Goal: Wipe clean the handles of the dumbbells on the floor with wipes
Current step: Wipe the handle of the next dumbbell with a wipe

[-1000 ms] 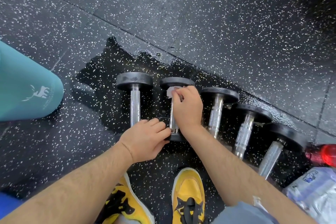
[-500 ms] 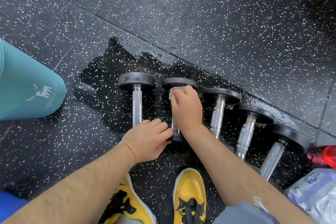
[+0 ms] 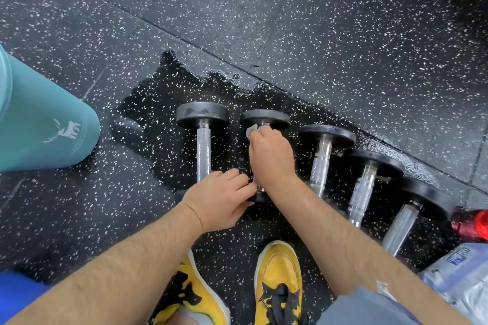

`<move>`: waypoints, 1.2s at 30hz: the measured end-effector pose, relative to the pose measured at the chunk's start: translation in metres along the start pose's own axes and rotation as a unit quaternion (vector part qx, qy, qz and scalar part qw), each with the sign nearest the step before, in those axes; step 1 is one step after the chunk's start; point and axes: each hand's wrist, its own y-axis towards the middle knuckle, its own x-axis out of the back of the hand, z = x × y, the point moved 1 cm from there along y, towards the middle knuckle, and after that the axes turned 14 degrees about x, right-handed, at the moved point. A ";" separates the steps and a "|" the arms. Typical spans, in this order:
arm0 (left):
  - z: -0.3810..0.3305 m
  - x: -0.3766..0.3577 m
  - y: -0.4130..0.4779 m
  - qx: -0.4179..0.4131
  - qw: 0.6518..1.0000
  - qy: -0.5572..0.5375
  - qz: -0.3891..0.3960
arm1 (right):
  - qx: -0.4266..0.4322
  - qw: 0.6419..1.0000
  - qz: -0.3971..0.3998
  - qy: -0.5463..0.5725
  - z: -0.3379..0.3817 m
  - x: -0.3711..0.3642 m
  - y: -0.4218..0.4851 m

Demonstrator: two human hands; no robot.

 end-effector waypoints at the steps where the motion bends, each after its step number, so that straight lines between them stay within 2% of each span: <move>1: 0.000 0.000 0.000 0.000 1.000 0.000 0.001 | 0.007 1.000 0.010 -0.017 0.003 0.001 -0.002; 4: -0.001 0.001 0.000 -0.001 1.000 0.000 0.009 | 0.060 0.992 0.106 -0.029 0.005 0.001 -0.008; 6: 0.000 0.003 0.001 0.002 1.000 -0.003 0.005 | 0.071 0.989 0.127 -0.029 -0.002 0.003 -0.001; 9: 0.001 0.003 0.000 0.003 1.000 -0.002 -0.002 | 0.050 0.994 0.093 -0.014 -0.009 0.004 0.002; 14: -0.001 0.003 0.000 0.001 1.000 0.000 0.002 | 0.040 0.993 0.045 0.102 -0.009 0.003 -0.025; 22: -0.001 0.001 -0.001 0.000 1.000 -0.009 0.000 | -0.070 0.983 -0.022 0.166 -0.029 0.002 -0.016; 30: -0.001 0.001 -0.001 0.000 1.000 -0.007 0.007 | -0.244 0.914 -0.068 0.316 -0.026 -0.007 -0.021; 36: -0.001 0.002 0.002 -0.004 1.000 0.002 0.001 | -0.271 0.880 -0.108 0.376 -0.017 0.001 -0.027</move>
